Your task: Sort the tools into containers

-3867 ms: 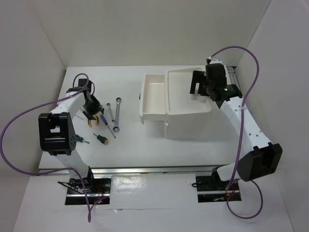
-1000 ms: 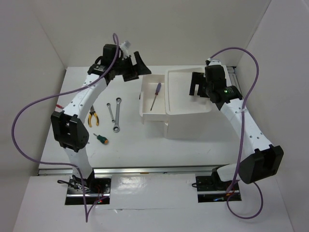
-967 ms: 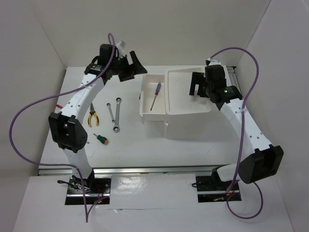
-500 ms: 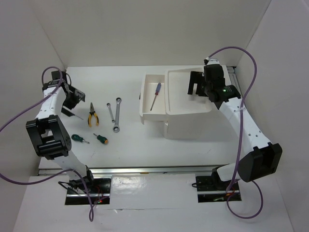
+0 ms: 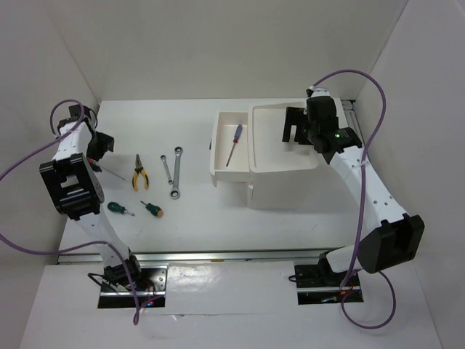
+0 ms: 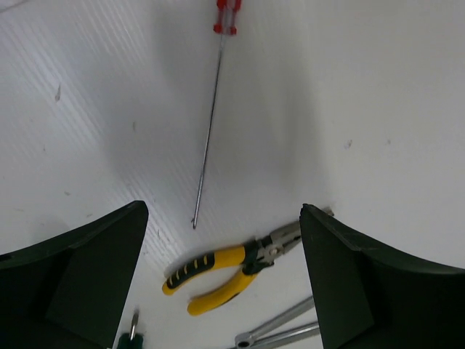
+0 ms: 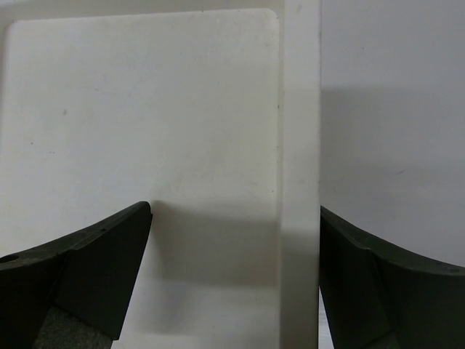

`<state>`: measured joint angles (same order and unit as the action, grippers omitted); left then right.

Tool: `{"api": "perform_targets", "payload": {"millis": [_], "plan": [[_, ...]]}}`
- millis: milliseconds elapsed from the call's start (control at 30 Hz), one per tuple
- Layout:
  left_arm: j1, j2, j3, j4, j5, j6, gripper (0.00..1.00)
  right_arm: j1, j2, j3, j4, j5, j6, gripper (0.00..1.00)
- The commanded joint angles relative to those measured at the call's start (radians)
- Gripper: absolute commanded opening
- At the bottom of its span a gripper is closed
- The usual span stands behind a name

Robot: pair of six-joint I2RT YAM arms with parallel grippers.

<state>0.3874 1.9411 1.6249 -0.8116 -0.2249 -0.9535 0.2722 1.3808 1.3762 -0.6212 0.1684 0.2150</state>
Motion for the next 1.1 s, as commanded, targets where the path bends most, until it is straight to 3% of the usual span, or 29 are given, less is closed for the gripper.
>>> {"api": "perform_targets", "payload": {"millis": [0,433,767,833,1000,1067], "plan": [[0.030,0.053,0.064,-0.034,-0.065,-0.047,0.98,0.021,0.040,-0.028,-0.123,-0.024,-0.022,0.94],[0.096,0.214,0.207,-0.023,-0.087,-0.056,0.89,0.065,0.021,-0.028,-0.152,0.046,-0.022,0.95],[0.076,0.242,0.113,0.107,-0.080,0.007,0.78,0.074,0.054,-0.009,-0.152,0.065,-0.022,0.95],[0.067,0.255,0.122,0.107,-0.080,0.007,0.66,0.074,0.054,-0.009,-0.152,0.065,-0.012,0.95],[0.047,0.288,0.113,0.127,-0.093,0.018,0.66,0.074,0.054,0.000,-0.152,0.074,-0.012,0.95],[0.038,0.311,0.102,0.127,-0.093,0.007,0.52,0.074,0.054,0.000,-0.152,0.074,-0.012,0.95]]}}
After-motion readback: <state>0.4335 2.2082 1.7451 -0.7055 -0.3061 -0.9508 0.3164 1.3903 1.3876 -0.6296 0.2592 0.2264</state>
